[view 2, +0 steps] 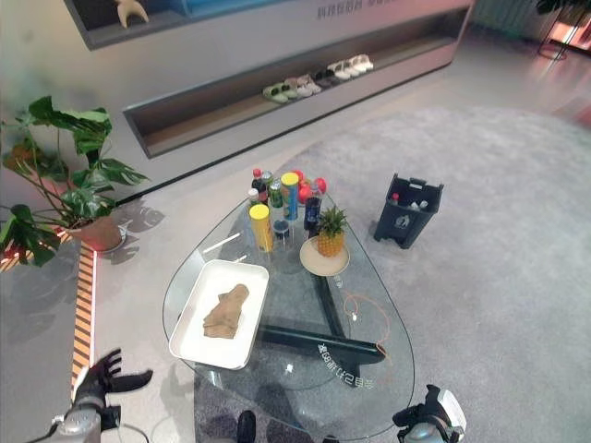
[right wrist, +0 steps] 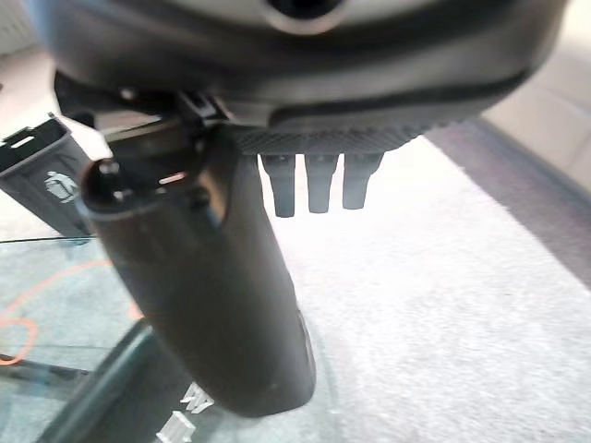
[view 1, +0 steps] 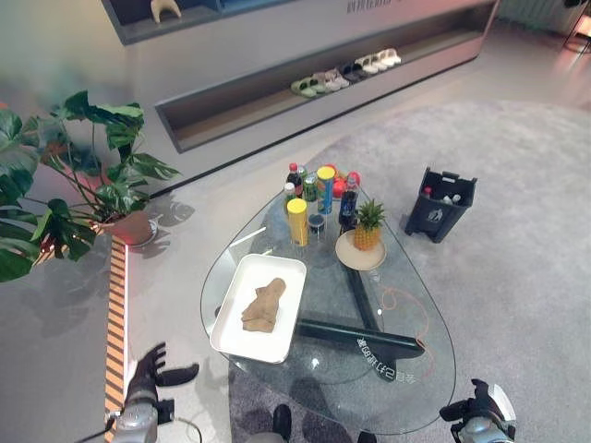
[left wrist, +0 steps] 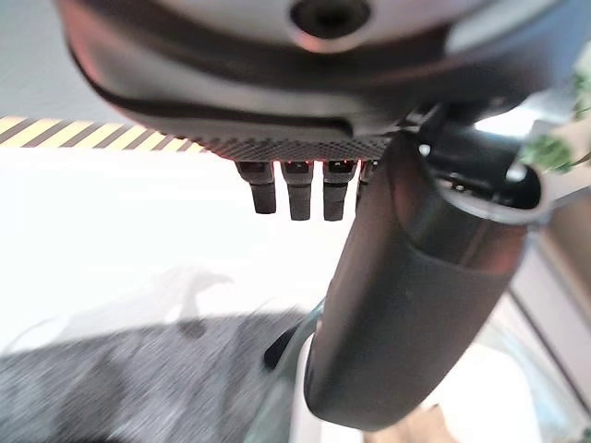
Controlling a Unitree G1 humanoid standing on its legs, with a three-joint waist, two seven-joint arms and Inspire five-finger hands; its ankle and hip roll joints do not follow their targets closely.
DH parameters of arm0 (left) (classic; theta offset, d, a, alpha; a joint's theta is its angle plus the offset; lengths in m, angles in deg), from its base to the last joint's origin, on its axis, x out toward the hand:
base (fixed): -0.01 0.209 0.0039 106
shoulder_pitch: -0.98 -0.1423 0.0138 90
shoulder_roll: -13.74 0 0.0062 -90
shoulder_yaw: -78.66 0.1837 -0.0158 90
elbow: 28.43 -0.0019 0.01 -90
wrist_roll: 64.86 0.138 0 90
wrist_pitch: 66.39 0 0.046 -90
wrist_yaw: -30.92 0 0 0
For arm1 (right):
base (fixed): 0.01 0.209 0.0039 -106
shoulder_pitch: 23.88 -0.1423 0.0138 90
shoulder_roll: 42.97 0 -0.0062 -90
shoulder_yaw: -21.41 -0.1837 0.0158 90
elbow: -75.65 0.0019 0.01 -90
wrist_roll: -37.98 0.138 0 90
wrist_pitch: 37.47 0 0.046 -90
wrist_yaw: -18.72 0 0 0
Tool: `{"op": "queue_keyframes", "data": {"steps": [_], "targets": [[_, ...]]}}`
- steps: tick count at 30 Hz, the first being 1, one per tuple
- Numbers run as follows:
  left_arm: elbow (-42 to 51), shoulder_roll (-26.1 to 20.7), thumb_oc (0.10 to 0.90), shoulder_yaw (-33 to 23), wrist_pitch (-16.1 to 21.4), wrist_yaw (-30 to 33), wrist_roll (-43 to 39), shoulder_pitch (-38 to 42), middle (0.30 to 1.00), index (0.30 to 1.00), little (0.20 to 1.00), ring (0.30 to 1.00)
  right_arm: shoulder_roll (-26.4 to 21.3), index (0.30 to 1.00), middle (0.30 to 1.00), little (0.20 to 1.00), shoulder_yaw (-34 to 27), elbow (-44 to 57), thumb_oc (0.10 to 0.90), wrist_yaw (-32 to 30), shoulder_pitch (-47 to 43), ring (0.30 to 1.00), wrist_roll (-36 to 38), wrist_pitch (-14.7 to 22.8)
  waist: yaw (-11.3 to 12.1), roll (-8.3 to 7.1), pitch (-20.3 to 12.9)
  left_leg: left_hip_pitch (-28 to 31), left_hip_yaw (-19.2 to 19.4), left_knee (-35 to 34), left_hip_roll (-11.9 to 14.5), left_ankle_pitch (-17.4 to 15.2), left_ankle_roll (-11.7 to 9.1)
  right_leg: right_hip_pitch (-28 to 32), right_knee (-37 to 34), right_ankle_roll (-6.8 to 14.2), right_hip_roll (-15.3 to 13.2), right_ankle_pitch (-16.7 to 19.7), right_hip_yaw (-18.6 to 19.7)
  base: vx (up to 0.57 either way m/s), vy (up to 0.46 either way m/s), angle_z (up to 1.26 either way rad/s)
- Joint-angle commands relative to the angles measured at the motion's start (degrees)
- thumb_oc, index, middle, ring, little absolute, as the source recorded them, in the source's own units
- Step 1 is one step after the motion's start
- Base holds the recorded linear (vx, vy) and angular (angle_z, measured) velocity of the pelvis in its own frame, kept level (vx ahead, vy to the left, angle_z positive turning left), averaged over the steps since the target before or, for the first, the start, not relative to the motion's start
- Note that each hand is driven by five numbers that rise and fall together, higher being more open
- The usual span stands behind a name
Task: Wipe the table with a cloth and put it in the basket.
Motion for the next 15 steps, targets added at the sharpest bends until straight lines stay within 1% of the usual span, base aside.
{"op": "queue_keyframes", "data": {"steps": [1, 2, 5, 6, 8, 10, 12, 13, 15], "targets": [[-2.5, -1.2, 0.800, -1.7, 0.2, -1.4, 2.4, 4.2, 0.900, 0.900, 0.900, 0.900, -1.6, 0.900, 0.900, 0.900, -0.7, -3.0, 0.800, 0.5, -0.9, 0.900, -1.6, -0.7, 0.8, -0.25, -0.3, 3.5, 1.7, 0.4, -0.9, -5.9, -0.5, -3.5, 1.9, 2.2, -1.0, 2.2, 2.8, 0.04, -0.001, -0.01], [-3.1, -0.5, 0.800, -1.6, -1.1, -1.3, 2.4, 3.9, 0.900, 0.900, 0.900, 0.900, -1.4, 0.900, 0.900, 0.900, -0.7, -3.2, 0.800, 1.3, -0.9, 0.900, -1.8, -1.2, 0.7, -0.27, -0.4, 3.7, 1.8, 0.4, -0.9, -6.0, -0.5, -3.3, 1.8, 2.2, -1.0, 2.2, 2.7, 0.04, 0.007, -0.02], [-4.2, 0.7, 0.800, -1.0, -2.7, -2.3, 3.4, 3.3, 0.900, 0.900, 0.900, 0.900, -0.7, 0.900, 0.900, 0.900, -0.3, -4.2, 0.800, 3.2, -0.7, 0.900, -3.0, -2.1, 0.6, -0.29, -0.6, 4.0, 2.2, 0.4, -0.5, -6.1, -0.7, -3.0, 1.6, 2.2, -1.1, 2.3, 2.3, 0.02, 0.003, -0.02], [-4.7, 1.3, 0.800, -0.4, -4.0, -3.3, 4.7, 3.2, 0.900, 0.900, 0.900, 0.900, -0.2, 0.900, 0.900, 0.900, 0.2, -4.6, 0.800, 4.1, -0.6, 0.900, -3.0, -3.0, 0.6, -0.34, -0.6, 4.2, 2.5, 0.4, -0.4, -6.2, -0.8, -2.8, 1.5, 2.3, -1.2, 2.3, 1.9, 0.00, 0.000, 0.00], [-5.1, 2.0, 0.800, 0.4, -5.2, -4.2, 5.7, 3.2, 0.900, 0.900, 0.900, 0.900, 0.4, 0.900, 0.900, 0.900, 0.5, -5.0, 0.800, 5.1, -0.8, 0.900, -2.7, -4.3, 0.5, -0.32, -0.7, 4.3, 3.1, 0.4, -0.1, -6.2, -0.9, -2.7, 1.5, 2.2, -1.4, 2.3, 1.5, 0.00, 0.000, 0.00], [-5.7, 2.7, 0.800, 1.2, -5.4, -5.1, 6.8, 3.2, 0.900, 0.900, 0.900, 0.900, 0.8, 0.900, 0.900, 0.900, 0.6, -5.6, 0.800, 5.6, -1.0, 0.900, -3.3, -5.2, 0.4, -0.30, -0.8, 4.7, 3.8, 0.4, 0.2, -6.3, -0.9, -2.4, 1.6, 2.2, -1.5, 2.1, 0.9, 0.02, 0.006, 0.00], [-6.1, 3.5, 0.800, 2.2, -5.9, -5.8, 6.8, 3.6, 0.900, 0.900, 0.900, 0.900, 1.2, 0.900, 0.900, 0.900, 1.0, -6.6, 0.800, 7.9, -1.2, 0.900, -3.7, -7.6, 0.2, -0.24, -1.0, 5.2, 4.4, 0.4, 0.4, -6.5, -0.9, -2.0, 1.7, 2.1, -1.6, 2.0, 0.4, 0.05, 0.010, -0.02], [-6.1, 3.5, 0.800, 2.2, -5.9, -5.8, 6.8, 3.6, 0.900, 0.900, 0.900, 0.900, 1.2, 0.900, 0.900, 0.900, 1.0, -6.6, 0.800, 7.9, -1.2, 0.900, -3.7, -7.6, 0.2, -0.23, -1.0, 5.2, 4.4, 0.4, 0.4, -6.5, -0.9, -2.0, 1.7, 2.1, -1.6, 2.0, 0.4, 0.06, 0.004, -0.01], [-6.3, 4.0, 0.800, 3.0, -6.4, -5.8, 6.8, 3.8, 0.900, 0.900, 0.900, 0.900, 1.5, 0.900, 0.900, 0.900, 1.6, -7.5, 0.800, 9.3, -1.5, 0.900, -3.5, -8.9, 0.3, -0.23, -1.1, 5.4, 4.3, 0.4, 0.3, -6.6, -0.8, -1.7, 1.6, 2.1, -1.7, 1.9, 0.4, 0.06, 0.002, 0.00]]}}
